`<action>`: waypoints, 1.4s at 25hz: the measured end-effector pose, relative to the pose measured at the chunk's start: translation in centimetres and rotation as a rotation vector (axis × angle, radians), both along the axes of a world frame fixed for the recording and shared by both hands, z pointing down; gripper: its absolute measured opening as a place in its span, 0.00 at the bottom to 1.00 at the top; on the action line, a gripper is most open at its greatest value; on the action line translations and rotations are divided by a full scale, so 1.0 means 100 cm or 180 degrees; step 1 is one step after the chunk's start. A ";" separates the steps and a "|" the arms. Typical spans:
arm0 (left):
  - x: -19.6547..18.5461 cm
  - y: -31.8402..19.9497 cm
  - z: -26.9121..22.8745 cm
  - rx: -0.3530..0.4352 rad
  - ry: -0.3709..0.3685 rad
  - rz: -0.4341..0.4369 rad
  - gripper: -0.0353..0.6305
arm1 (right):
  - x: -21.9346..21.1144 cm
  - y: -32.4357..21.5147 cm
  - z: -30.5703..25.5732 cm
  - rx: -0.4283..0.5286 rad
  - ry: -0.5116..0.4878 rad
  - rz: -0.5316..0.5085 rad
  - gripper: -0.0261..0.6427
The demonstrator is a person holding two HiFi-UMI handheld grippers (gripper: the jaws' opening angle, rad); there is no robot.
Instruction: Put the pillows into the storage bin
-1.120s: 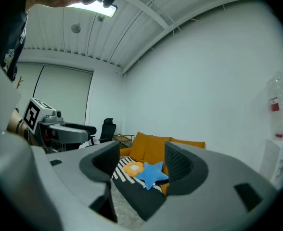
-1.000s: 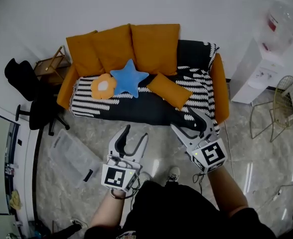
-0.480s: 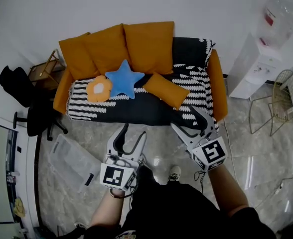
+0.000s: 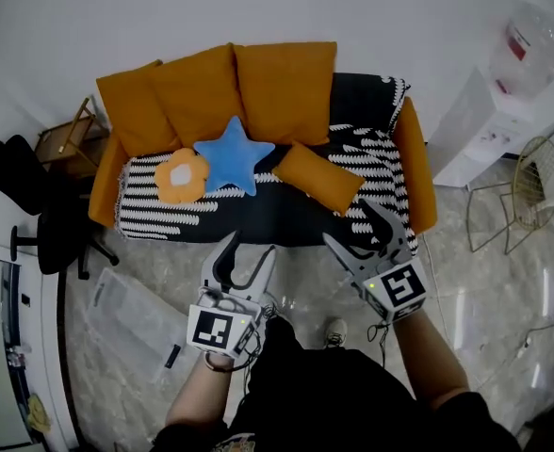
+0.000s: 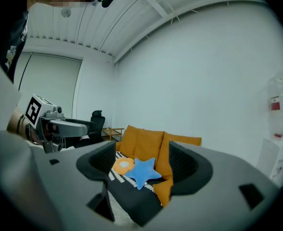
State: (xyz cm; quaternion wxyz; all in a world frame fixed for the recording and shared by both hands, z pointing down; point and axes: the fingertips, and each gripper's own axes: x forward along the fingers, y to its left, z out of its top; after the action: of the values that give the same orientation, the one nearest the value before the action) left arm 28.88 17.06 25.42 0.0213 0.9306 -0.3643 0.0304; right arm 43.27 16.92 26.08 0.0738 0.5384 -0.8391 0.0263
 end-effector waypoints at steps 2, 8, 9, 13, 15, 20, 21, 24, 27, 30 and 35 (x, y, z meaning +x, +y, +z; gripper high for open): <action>-0.012 -0.025 0.002 -0.0025 0.0010 0.0066 0.40 | -0.011 -0.021 0.004 -0.0041 0.0019 0.0068 0.55; -0.044 -0.094 0.008 -0.0046 0.0045 0.0289 0.40 | -0.043 -0.079 0.013 -0.0128 0.0048 0.0289 0.56; -0.048 -0.103 0.009 -0.0052 0.0050 0.0323 0.40 | -0.048 -0.088 0.013 -0.0144 0.0086 0.0324 0.56; -0.060 -0.135 0.012 -0.0079 0.0077 0.0436 0.40 | -0.061 -0.116 0.013 -0.0217 0.0199 0.0458 0.57; -0.066 -0.148 0.015 -0.0085 0.0090 0.0469 0.40 | -0.067 -0.127 0.019 -0.0257 0.0222 0.0489 0.58; -0.079 -0.170 0.022 -0.0138 0.0116 0.0440 0.40 | -0.079 -0.153 0.038 -0.0366 0.0317 0.0407 0.59; -0.081 -0.174 0.024 -0.0151 0.0112 0.0425 0.40 | -0.080 -0.159 0.042 -0.0387 0.0339 0.0389 0.59; -0.088 -0.182 0.031 -0.0195 0.0093 0.0341 0.40 | -0.082 -0.173 0.054 -0.0446 0.0347 0.0299 0.59; -0.092 -0.189 0.038 -0.0264 0.0073 0.0213 0.40 | -0.082 -0.190 0.065 -0.0489 0.0332 0.0208 0.60; -0.090 -0.194 0.047 -0.0345 0.0042 0.0094 0.40 | -0.077 -0.206 0.079 -0.0562 0.0293 0.0094 0.60; -0.066 -0.210 0.061 -0.0432 -0.0029 -0.0085 0.40 | -0.055 -0.234 0.104 -0.0720 0.0211 -0.0109 0.62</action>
State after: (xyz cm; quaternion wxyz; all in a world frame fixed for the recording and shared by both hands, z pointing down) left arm 22.26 -3.95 31.50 0.0831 0.9219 -0.3738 0.0590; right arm 37.75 -6.44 36.49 0.1622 0.5127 -0.8369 0.1017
